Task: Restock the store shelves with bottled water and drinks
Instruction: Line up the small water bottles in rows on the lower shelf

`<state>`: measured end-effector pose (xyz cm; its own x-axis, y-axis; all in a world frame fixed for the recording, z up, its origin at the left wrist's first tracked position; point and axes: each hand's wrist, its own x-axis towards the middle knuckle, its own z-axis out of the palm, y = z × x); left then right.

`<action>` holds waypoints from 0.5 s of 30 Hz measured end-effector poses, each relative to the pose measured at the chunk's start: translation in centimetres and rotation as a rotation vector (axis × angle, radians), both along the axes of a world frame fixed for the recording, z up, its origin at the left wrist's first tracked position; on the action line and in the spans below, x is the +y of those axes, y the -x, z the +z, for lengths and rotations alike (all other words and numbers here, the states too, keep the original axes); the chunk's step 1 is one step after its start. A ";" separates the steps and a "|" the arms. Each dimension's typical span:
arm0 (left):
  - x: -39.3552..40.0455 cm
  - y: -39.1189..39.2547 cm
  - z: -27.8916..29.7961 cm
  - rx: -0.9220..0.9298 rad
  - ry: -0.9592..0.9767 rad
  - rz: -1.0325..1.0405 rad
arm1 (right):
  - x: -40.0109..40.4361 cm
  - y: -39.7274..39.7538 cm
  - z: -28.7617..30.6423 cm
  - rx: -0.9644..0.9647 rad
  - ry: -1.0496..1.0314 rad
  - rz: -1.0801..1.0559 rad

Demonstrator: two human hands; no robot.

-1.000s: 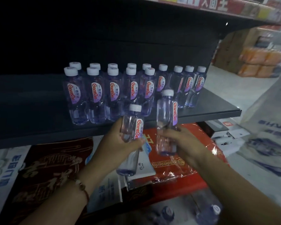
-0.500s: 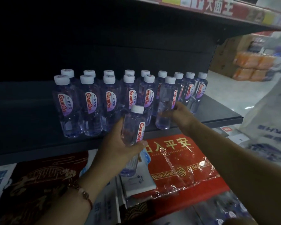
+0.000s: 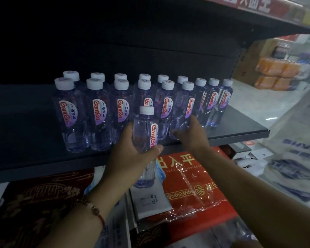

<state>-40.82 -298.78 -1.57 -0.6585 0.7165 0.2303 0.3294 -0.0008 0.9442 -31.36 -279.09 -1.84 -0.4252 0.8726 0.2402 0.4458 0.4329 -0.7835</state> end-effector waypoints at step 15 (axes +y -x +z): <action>-0.1 -0.5 -0.7 0.002 0.019 -0.038 | 0.2 0.4 0.8 -0.127 0.008 0.015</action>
<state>-40.29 -298.86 -2.30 -0.6303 0.7453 0.2175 0.3309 0.0045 0.9437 -31.71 -278.86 -1.09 -0.4650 0.8675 0.1766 0.5353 0.4344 -0.7244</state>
